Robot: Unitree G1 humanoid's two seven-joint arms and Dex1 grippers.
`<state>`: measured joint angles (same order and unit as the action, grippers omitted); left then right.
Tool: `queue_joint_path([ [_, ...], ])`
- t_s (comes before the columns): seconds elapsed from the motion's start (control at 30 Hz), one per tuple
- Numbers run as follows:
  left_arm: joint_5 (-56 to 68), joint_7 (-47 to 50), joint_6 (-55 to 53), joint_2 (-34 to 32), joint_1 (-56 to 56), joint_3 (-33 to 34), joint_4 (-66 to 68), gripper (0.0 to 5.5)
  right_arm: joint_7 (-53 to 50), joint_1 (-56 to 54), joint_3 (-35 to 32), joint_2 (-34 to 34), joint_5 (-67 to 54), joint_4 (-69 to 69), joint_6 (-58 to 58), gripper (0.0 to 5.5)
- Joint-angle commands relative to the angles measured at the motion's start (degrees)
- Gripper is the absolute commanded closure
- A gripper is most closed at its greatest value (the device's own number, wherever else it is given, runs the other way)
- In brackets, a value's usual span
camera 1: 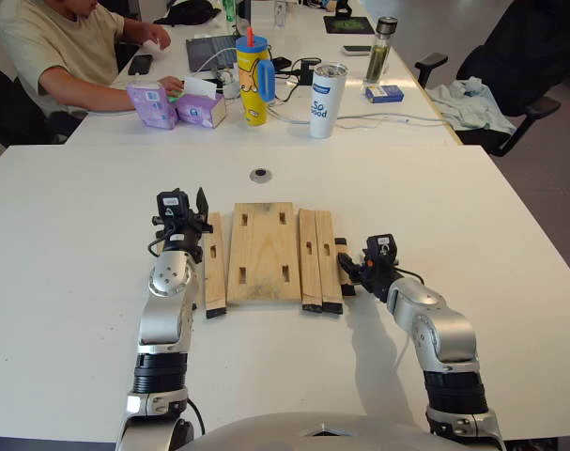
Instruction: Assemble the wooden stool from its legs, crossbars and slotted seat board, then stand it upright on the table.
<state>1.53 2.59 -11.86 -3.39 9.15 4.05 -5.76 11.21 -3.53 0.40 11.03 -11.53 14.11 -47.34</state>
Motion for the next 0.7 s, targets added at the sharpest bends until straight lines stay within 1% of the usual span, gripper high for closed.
queue_joint_path([
  [0.03,-0.38,0.26,0.07,-0.07,0.28,0.25,0.29,3.21,2.17,0.49,4.03,3.15,1.60,-0.64,-2.64,2.27],
  [0.13,-0.31,0.18,0.05,-0.06,0.32,0.37,0.35,3.21,2.08,0.68,5.65,5.14,3.58,-1.55,-2.82,2.27],
  [0.27,-0.23,0.01,-0.10,-0.15,0.38,0.54,0.28,3.21,0.78,-0.48,2.70,6.83,4.57,-4.35,-1.19,2.27],
  [0.4,-0.29,-0.22,-0.22,-0.20,0.46,0.38,0.43,3.21,1.34,-2.88,-1.37,4.49,1.41,-4.85,0.78,2.27],
  [0.47,-0.26,-0.30,-0.24,-0.23,0.66,0.39,0.57,3.21,1.46,-3.25,-2.02,3.17,0.37,-3.97,1.15,2.27],
  [0.6,-0.32,-0.36,-0.34,-0.19,0.94,0.26,0.60,3.21,0.94,-3.01,-2.08,1.75,0.02,-2.35,0.84,2.27],
  [0.7,-0.32,-0.47,-0.33,-0.13,1.01,0.13,0.64,3.21,-0.09,-2.27,-0.92,1.83,1.35,-2.41,-0.81,2.27],
])
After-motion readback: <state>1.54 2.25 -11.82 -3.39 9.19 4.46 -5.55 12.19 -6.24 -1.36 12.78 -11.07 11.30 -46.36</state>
